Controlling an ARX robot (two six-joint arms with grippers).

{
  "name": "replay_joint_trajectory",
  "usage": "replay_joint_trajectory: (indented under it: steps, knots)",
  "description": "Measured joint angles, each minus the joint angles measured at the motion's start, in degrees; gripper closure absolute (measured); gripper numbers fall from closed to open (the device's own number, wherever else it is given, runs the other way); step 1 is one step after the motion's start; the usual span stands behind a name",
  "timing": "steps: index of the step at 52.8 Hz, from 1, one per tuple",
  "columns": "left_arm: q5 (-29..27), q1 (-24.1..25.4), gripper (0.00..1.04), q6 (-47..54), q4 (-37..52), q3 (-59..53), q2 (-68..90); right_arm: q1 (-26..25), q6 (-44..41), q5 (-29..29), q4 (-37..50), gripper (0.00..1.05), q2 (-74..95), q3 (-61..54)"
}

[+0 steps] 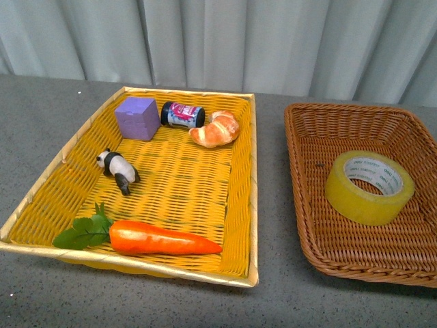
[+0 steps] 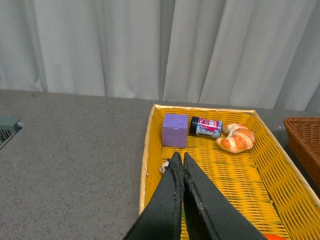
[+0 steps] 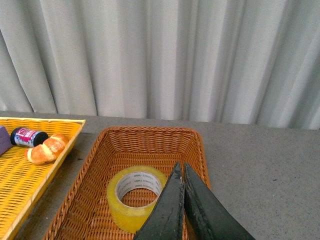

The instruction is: Move tape to another basket

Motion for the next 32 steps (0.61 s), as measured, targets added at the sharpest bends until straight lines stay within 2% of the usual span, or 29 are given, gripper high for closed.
replay_joint_trajectory:
  steps: [21,32]
  knots:
    - [0.0,0.02,1.01,0.0,-15.52,-0.07,-16.61,0.0,0.0,-0.09,-13.99,1.04,-14.73,-0.02]
    - [0.02,0.0,1.01,0.0,-20.13,-0.07,-21.35,0.0,0.0,-0.09,-18.03,1.04,-18.86,-0.02]
